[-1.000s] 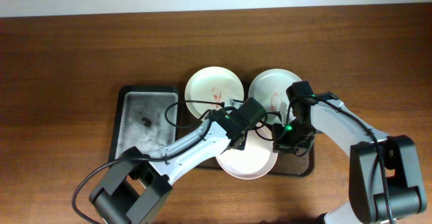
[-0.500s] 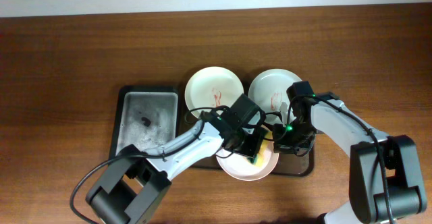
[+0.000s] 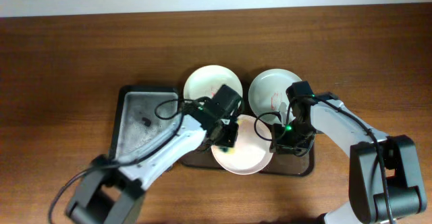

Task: Clean dirty plates on tray and stack at the side
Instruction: 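Carry the scrubbed plate with the right gripper to the table's right side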

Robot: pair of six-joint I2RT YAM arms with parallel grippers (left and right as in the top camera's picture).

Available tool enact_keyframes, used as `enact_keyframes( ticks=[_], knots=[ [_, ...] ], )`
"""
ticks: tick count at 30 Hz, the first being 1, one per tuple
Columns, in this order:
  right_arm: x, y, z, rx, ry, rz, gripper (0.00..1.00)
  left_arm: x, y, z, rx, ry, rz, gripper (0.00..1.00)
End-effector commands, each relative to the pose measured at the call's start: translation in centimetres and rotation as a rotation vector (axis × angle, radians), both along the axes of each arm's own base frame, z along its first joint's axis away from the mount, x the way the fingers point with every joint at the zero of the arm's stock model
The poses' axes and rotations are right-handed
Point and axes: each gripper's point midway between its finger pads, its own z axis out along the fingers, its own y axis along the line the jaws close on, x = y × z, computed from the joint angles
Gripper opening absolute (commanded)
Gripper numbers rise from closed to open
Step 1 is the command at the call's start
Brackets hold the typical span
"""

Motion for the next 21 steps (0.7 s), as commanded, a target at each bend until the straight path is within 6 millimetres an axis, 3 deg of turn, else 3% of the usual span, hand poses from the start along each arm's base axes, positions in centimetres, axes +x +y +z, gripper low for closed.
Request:
enact_keyframes(
  ticks=[1,5,10,11,15,18,21],
  knots=[
    [0.4,-0.2,-0.1,-0.018,-0.007,0.000,0.23,0.0,0.2,5.2,-0.072,-0.078,-0.029,0.00],
    [0.3,-0.2,0.0,-0.018,-0.003,0.000,0.06,1.1,5.3,5.8,-0.002,-0.055,0.085,0.00],
    [0.4,-0.2,0.2,-0.014,-0.017,0.020,0.04,4.3,13.1,5.1,0.069,-0.046,0.253,0.00],
    [0.7,-0.2,0.8,-0.011,-0.039,0.024,0.04,4.8,15.2,4.4,0.114,-0.039,0.304,0.00],
    [3.0,-0.8,5.3,-0.049,-0.221,0.027,0.04,4.5,18.5,1.1,0.166,0.058,0.372,0.00],
    [4.1,-3.3,9.1,-0.183,-0.365,0.014,0.04,4.9,20.1,-0.8,0.192,0.101,0.407,0.00],
    [4.5,-5.8,11.3,-0.321,-0.464,-0.021,0.04,5.0,20.6,-2.0,0.204,0.123,0.375,0.00]
  ],
)
